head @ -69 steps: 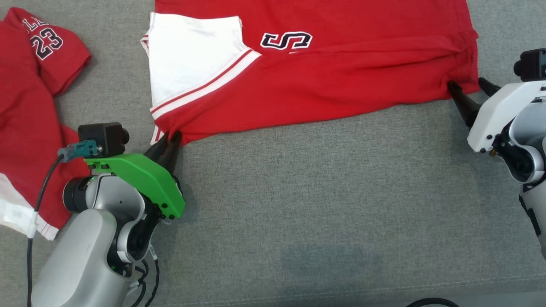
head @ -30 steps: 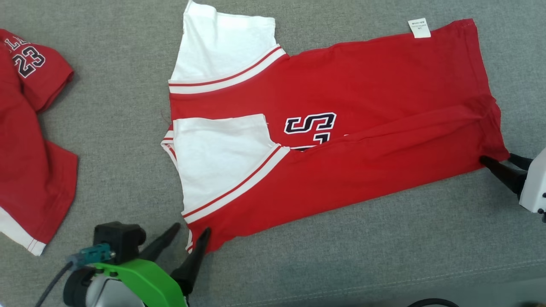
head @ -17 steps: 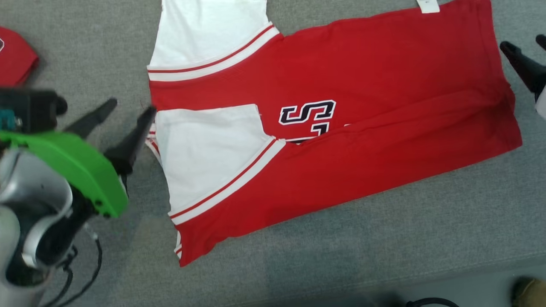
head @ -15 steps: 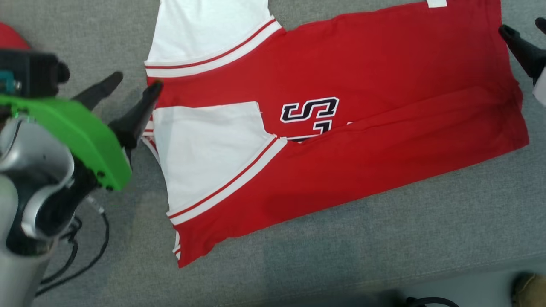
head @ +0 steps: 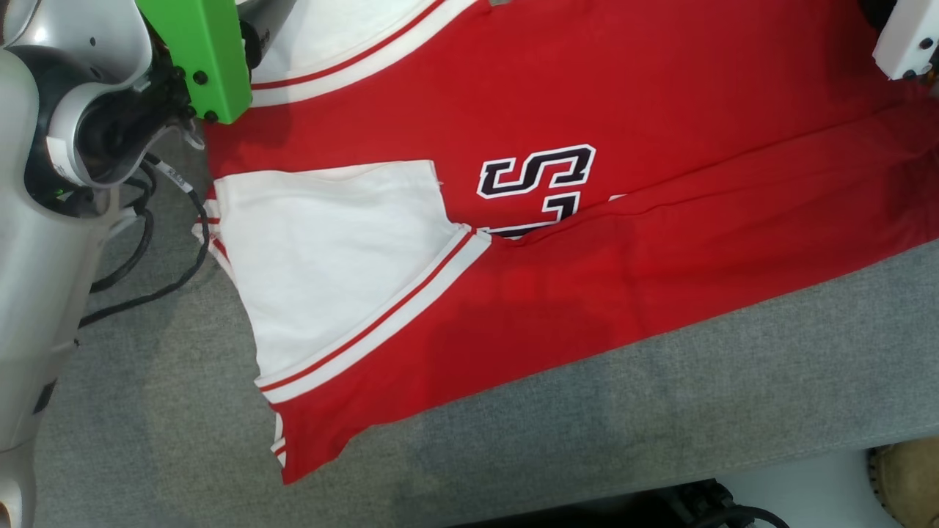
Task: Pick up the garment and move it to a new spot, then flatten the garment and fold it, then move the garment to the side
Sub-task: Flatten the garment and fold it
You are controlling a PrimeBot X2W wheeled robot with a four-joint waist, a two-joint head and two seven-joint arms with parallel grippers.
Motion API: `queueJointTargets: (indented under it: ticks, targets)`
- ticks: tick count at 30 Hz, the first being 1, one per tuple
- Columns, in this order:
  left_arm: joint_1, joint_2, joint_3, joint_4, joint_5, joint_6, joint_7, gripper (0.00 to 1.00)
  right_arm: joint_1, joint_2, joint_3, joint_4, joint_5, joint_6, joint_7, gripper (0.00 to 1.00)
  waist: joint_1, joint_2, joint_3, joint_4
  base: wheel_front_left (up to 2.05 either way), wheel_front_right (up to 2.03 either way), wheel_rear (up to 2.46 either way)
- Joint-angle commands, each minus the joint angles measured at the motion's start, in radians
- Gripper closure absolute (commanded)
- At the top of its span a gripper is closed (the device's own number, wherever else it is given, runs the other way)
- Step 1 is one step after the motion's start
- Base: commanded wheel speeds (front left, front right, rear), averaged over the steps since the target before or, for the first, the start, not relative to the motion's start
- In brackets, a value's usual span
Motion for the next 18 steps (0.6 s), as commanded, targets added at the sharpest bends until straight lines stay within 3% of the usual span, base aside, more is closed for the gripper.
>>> queueJointTargets:
  ticks: [1, 8, 13, 14, 15, 16, 17, 18]
  targets:
    - [-0.03, 0.007, -0.004, 0.025, 0.017, -0.006, 0.007, 0.0, -0.005, 0.014, 0.03, 0.031, 0.003, -0.001, -0.012, 0.0, -0.0002, 0.0, 0.015, -0.023, 0.0, 0.0, 0.0]
    - [-0.098, 0.044, -0.005, 0.115, 0.066, -0.018, -0.008, 0.0, -0.06, -0.005, 0.093, 0.08, 0.016, -0.002, -0.071, 0.0, -0.0002, 0.0, 0.031, -0.046, 0.0, 0.0, 0.0]
    - [-0.102, 0.011, -0.018, 0.15, 0.044, -0.039, -0.013, 0.0, -0.075, -0.006, 0.145, 0.099, 0.036, -0.002, -0.095, 0.0, -0.0002, 0.0, 0.029, -0.052, 0.0, 0.0, 0.0]
    - [-0.1, 0.004, -0.02, 0.152, 0.04, -0.046, -0.018, 0.51, -0.076, -0.005, 0.158, 0.1, 0.043, -0.002, -0.096, 0.0, -0.0002, 0.0, 0.027, -0.051, 0.0, 0.0, 0.0]
    - [-0.096, -0.001, -0.019, 0.156, 0.034, -0.051, -0.025, 0.9, -0.077, -0.005, 0.17, 0.102, 0.05, -0.001, -0.099, 0.0, -0.0002, 0.0, 0.025, -0.051, 0.0, 0.0, 0.0]
    - [-0.089, -0.006, -0.022, 0.159, 0.026, -0.06, -0.024, 1.0, -0.078, -0.006, 0.182, 0.103, 0.056, -0.001, -0.103, 0.14, -0.0002, 0.0, 0.022, -0.05, 0.0, 0.0, 0.0]
    - [-0.082, -0.01, -0.026, 0.16, 0.019, -0.07, -0.021, 1.0, -0.078, -0.009, 0.192, 0.104, 0.063, 0.0, -0.112, 0.57, -0.0002, 0.0, 0.017, -0.049, 0.0, 0.0, 0.0]
    - [-0.082, -0.01, -0.026, 0.16, 0.019, -0.07, -0.021, 1.0, -0.078, -0.009, 0.192, 0.104, 0.063, 0.0, -0.112, 0.57, -0.0002, 0.0, 0.017, -0.049, 0.0, 0.0, 0.0]
